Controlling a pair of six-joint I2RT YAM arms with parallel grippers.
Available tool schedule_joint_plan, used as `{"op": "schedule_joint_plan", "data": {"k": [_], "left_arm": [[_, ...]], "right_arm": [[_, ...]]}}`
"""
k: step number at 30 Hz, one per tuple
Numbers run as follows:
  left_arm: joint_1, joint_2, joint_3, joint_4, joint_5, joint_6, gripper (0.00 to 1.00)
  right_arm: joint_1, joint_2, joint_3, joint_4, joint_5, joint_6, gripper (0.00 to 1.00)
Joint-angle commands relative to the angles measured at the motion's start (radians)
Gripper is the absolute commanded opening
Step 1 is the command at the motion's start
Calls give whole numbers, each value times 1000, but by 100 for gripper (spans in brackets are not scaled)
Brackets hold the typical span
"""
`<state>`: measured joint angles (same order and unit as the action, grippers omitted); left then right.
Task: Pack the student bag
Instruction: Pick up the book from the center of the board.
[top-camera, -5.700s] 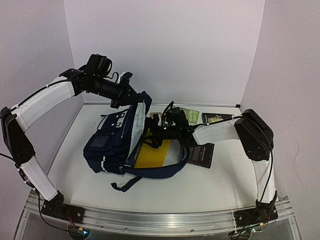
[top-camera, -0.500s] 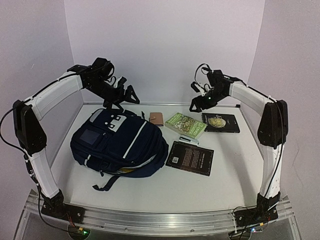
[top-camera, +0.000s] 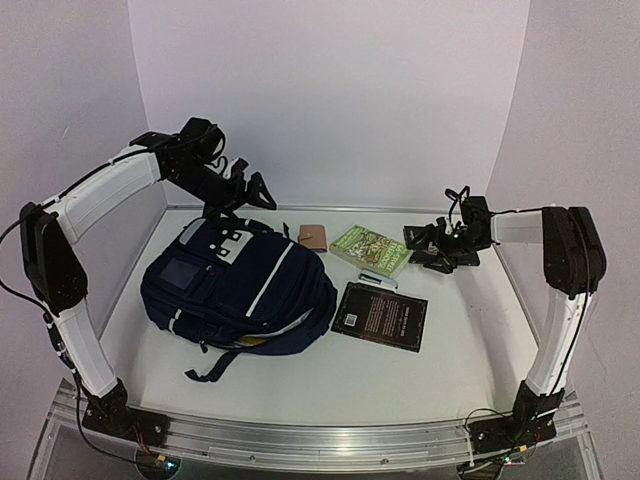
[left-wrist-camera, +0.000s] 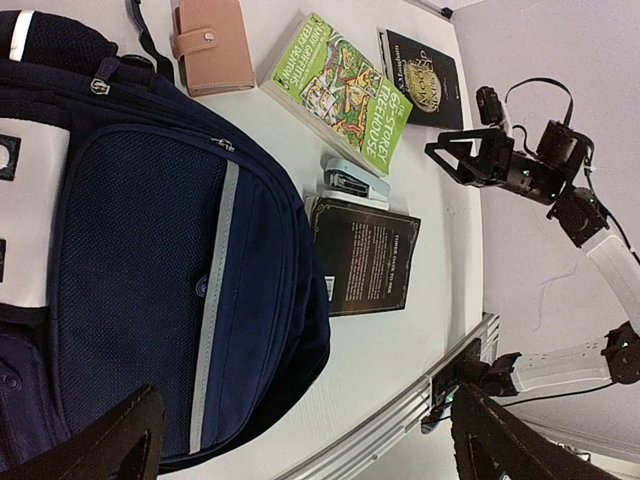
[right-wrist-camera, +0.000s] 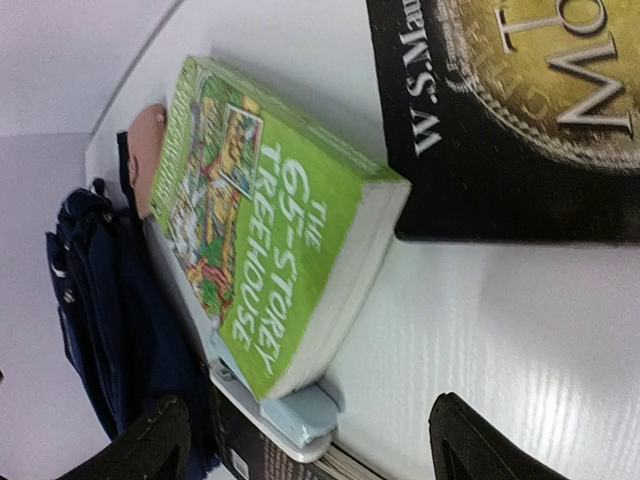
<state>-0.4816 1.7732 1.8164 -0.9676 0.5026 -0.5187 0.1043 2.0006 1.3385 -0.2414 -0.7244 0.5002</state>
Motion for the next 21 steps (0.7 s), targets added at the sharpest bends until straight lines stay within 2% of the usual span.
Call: {"op": "schedule_joint_plan", "data": {"k": [1, 6, 16, 21], "left_arm": [[-2, -40, 20, -1, 5, -26, 100], [-2, -4, 70, -47, 2, -22, 100], [-1, 9, 82, -51, 3, -29, 100], [-2, 18, 76, -41, 14, -38, 100]], "right_arm": [[-5, -30, -44, 316, -36, 202, 82], [-5, 28, -69, 433, -40, 282, 81], [0, 29, -204, 505, -34, 318, 79], [19, 75, -202, 571, -29, 331, 79]]}}
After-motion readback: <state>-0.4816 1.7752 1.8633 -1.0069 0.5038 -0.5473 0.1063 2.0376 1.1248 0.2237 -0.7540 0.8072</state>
